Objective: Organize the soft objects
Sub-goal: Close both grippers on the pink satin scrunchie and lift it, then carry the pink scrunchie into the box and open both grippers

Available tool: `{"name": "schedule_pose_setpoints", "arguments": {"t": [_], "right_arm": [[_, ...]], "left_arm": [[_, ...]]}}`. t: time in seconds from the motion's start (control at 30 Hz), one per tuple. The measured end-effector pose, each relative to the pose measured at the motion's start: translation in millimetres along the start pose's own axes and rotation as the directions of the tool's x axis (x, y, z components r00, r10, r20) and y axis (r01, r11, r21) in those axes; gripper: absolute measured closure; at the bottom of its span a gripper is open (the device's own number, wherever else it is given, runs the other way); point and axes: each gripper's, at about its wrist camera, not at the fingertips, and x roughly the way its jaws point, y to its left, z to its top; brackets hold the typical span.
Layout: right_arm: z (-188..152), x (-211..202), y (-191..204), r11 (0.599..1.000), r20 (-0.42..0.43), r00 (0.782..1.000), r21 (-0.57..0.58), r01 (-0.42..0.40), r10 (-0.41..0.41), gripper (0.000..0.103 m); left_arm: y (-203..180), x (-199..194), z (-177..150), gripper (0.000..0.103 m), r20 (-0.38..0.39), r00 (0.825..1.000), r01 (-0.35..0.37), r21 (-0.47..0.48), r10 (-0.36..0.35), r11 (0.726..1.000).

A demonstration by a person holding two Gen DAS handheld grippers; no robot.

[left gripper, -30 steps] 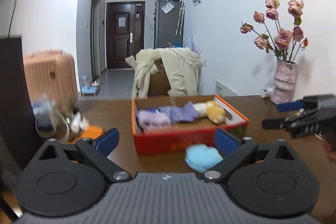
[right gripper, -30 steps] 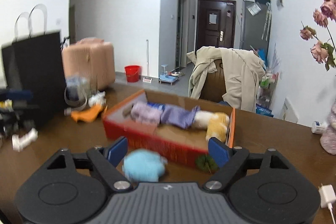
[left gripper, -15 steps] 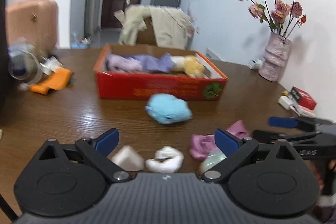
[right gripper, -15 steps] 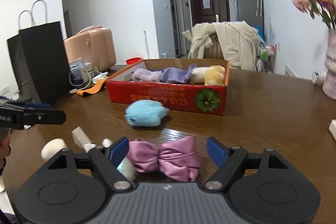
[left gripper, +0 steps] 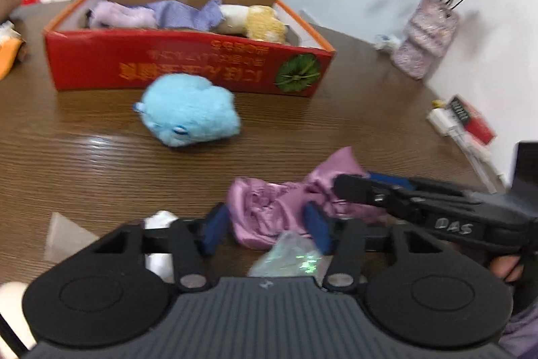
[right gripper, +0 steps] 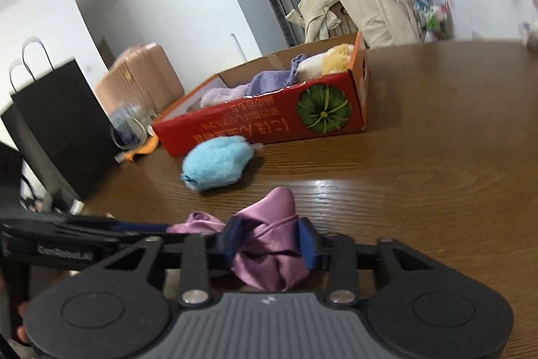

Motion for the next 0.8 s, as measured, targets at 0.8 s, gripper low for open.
{"name": "schedule_pose_setpoints", "arguments": {"t": [0.8], "right_arm": [[29.4, -30.7, 28.7, 0.997, 0.078, 0.996, -0.071, -0.028, 0.033, 0.085]], "left_arm": [[-16.4, -55.3, 35.8, 0.082, 0.185, 0.973, 0.122, 0.082, -0.135, 0.989]]}}
